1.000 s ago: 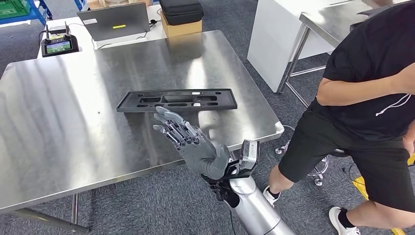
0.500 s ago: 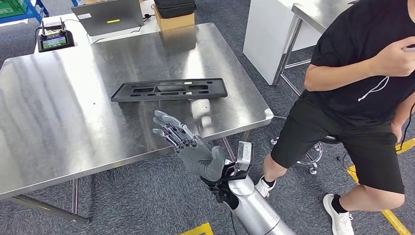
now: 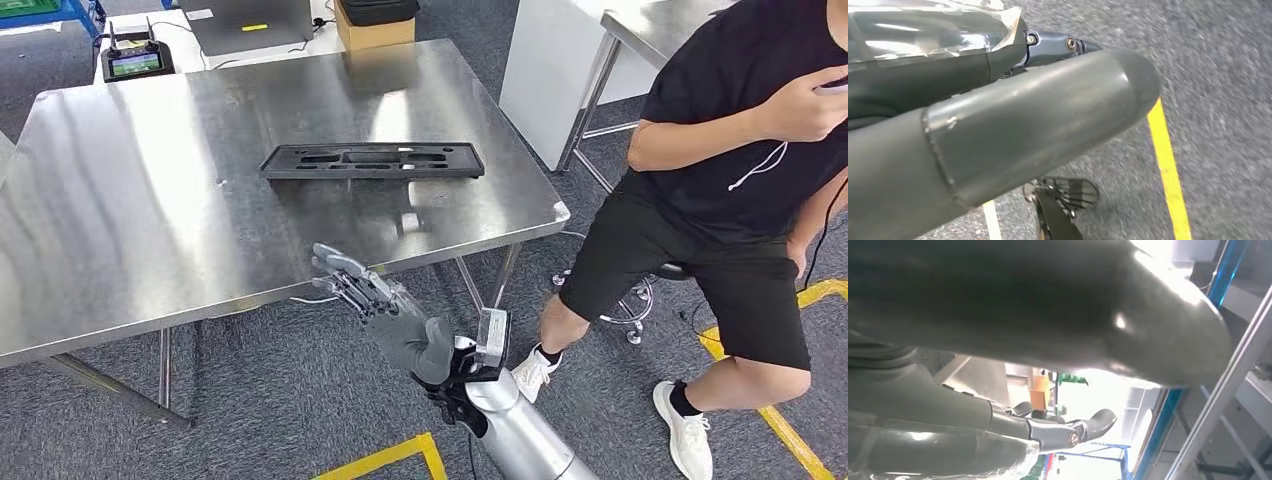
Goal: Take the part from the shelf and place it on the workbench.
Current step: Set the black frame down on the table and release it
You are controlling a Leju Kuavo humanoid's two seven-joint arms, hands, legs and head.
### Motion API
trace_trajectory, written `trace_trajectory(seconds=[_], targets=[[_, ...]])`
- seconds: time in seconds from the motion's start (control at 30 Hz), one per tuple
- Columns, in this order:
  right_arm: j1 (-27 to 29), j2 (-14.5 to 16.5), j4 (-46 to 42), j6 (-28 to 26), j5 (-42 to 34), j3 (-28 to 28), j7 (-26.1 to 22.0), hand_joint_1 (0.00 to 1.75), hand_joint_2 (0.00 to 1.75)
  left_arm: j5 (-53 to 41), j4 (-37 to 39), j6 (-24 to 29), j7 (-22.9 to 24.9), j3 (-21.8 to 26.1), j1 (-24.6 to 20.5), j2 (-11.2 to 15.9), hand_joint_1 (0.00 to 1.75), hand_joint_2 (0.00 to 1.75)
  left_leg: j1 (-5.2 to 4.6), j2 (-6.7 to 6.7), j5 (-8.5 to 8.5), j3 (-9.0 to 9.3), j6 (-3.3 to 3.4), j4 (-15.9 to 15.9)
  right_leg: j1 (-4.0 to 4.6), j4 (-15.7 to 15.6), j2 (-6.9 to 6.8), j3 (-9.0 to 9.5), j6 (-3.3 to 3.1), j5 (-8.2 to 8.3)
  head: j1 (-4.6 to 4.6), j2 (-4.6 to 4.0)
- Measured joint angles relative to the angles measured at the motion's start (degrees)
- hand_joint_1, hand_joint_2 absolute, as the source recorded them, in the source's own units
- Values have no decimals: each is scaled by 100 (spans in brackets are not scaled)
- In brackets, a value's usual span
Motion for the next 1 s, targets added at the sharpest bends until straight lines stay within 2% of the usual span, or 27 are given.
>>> trace_trajectory(seconds=[0.03, 0.07, 0.1, 0.13, 0.17, 0.2, 0.23, 0.27, 0.3, 0.33, 0.4, 0.43, 0.47, 0.53, 0.57, 0.6, 0.63, 0.67, 0.7, 0.73, 0.77, 0.8, 0.83, 0.9, 0.93, 0.97, 1.0], targets=[[6, -10, -1, -7, 15, 4, -20, 0, 0, -3, 0, -1, -4, 0, 0, 0, 0, 0, -12, 6, 33, -30, 50, -12, 12, -7, 3, -14, 44, 29, 2, 0], [17, -28, -1, -14, 38, 9, -48, 0, 0, -8, 0, -2, -10, 0, -2, -5, 0, 0, -28, 20, 90, -82, 124, -22, 13, 48, 6, -68, 65, -28, 2, 0], [36, -56, -2, -18, 60, 13, -77, 0, 0, -11, 0, -3, -14, 1, -3, -7, 0, 0, -45, 40, 181, -173, 210, -37, 15, 350, 8, -198, 48, -266, 12, -1], [59, -90, -3, -22, 84, 16, -105, 0, 0, -15, 0, -2, -18, 1, -4, -9, 0, 0, -68, 65, 293, -289, 298, -51, 18, 792, 11, -357, 32, -556, 22, -1], [79, -122, -4, -23, 103, 18, -124, 0, 0, -17, 0, -1, -18, 2, -4, -11, 0, 0, -107, 84, 415, -439, 349, -48, 24, 1231, 11, -421, 19, -799, 29, -1], [91, -148, -4, -23, 114, 20, -134, 0, 0, -18, 0, 2, -18, 2, -4, -11, 0, 0, -152, 94, 547, -601, 375, -44, 60, 1349, 10, -250, 6, -909, 38, -1], [86, -162, -8, -23, 119, 21, -136, 0, 0, -17, -1, 3, -19, 2, -4, -20, 0, 0, -200, 95, 663, -726, 375, -37, 116, 1004, 7, 151, -28, -902, 39, 0], [76, -171, -13, -23, 121, 22, -138, 0, 0, -15, -1, 3, -22, 2, -4, -30, 0, 0, -237, 96, 773, -824, 364, -39, 171, 510, 2, 570, -64, -844, 30, 0], [59, -174, -19, -23, 122, 22, -139, 0, 0, -13, -1, 3, -25, 2, -4, -39, 0, 0, -249, 98, 858, -868, 342, -49, 216, 18, -2, 893, -131, -836, 27, 0], [46, -177, -23, -25, 127, 23, -140, 0, 0, -10, -1, 3, -26, 2, -4, -46, 0, 0, -245, 101, 923, -881, 311, -65, 245, -216, -6, 1015, -186, -866, 28, 0], [37, -187, -23, -42, 148, 23, -139, 0, 0, -9, 0, 3, -30, 3, -3, -42, 0, 0, -230, 93, 977, -923, 244, -86, 188, -281, -22, 939, -232, -743, 38, 0], [36, -190, -21, -62, 165, 23, -136, 0, 0, -7, 1, 4, -31, 4, -1, -41, 0, 0, -219, 82, 857, -971, 208, -17, 145, -305, -33, 889, -281, -662, 37, 0], [38, -191, -18, -96, 184, 23, -129, 0, 0, -3, 2, 7, -32, 4, 1, -40, 0, 0, -202, 70, 628, -1039, 166, 147, 98, -329, -45, 836, -321, -573, 27, 0], [58, -200, 7, -232, 243, 22, -94, 0, 0, 11, 4, 23, -33, 8, 2, -38, 0, 0, -121, 62, 11, -1212, 68, 807, 70, -329, -57, 678, -362, -415, 9, 0], [83, -210, 44, -359, 297, 16, -47, 0, 0, 24, 4, 37, -33, 14, 4, -34, 0, 0, -73, 63, -175, -1277, 12, 1182, 60, -322, -63, 598, -342, -344, 4, 0], [116, -223, 109, -520, 370, 4, 6, 0, 0, 40, 4, 52, -35, 22, 7, -27, 0, 0, -23, 65, -215, -1290, -43, 1465, 45, -310, -72, 504, -309, -279, 6, 0], [156, -239, 199, -704, 457, -12, 56, 0, 0, 58, 4, 70, -38, 31, 11, -20, 0, 0, 25, 68, -131, -1228, -97, 1591, 20, -289, -81, 411, -265, -221, 4, 0], [192, -254, 316, -926, 565, -32, 106, 0, 0, 77, 4, 91, -43, 44, 14, -15, 0, 0, 72, 70, 33, -1055, -152, 1478, -14, -251, -87, 319, -220, -177, 4, 0], [222, -268, 456, -1168, 691, -53, 137, 0, 0, 96, 4, 107, -52, 59, 16, -11, 0, 0, 122, 71, 166, -791, -210, 1195, -46, -194, -90, 227, -172, -141, 4, 0], [246, -284, 610, -1423, 822, -74, 154, 0, 0, 110, 3, 121, -61, 74, 15, -13, 0, 0, 147, 59, 181, -485, -262, 800, -61, -120, -89, 131, -127, -114, -5, 0], [266, -299, 788, -1696, 963, -98, 172, 0, 0, 122, 3, 130, -72, 91, 14, -15, 0, 0, 160, 43, 129, -236, -277, 445, -63, -52, -88, 51, -84, -88, -9, 0], [284, -313, 984, -1958, 1102, -126, 179, 0, 0, 128, 3, 136, -80, 109, 13, -17, 0, 0, 154, 26, 38, -88, -261, 200, -46, 0, -88, -2, -36, -58, -10, 0], [308, -326, 1226, -2261, 1268, -161, 183, 0, 0, 128, 4, 147, -85, 130, 15, -18, 0, 0, 123, 9, -36, -41, -210, 85, -26, 14, -88, -35, 24, -16, -11, 0], [383, -350, 1800, -2978, 1680, -260, 263, 0, 0, 129, 5, 178, -89, 170, 24, -19, 0, 0, 74, 17, 18, -127, -33, 68, -20, -8, -88, -62, 153, 50, -3, -1], [438, -363, 2128, -3381, 1899, -327, 328, 0, 0, 130, 5, 196, -87, 187, 27, -21, 0, 0, 54, 23, 76, -177, 66, 59, -34, 35, -84, -109, 177, -16, -3, -1], [497, -375, 2463, -3782, 2114, -408, 422, 0, 0, 130, 5, 214, -86, 202, 29, -23, 0, 0, 40, 31, 146, -243, 160, 44, -45, 190, -77, -193, 162, -186, 3, -1], [543, -387, 2827, -4243, 2358, -497, 541, 0, 0, 132, 5, 231, -84, 221, 32, -23, 0, 0, 29, 37, 219, -314, 234, 38, -56, 479, -66, -306, 120, -449, 13, -1]])
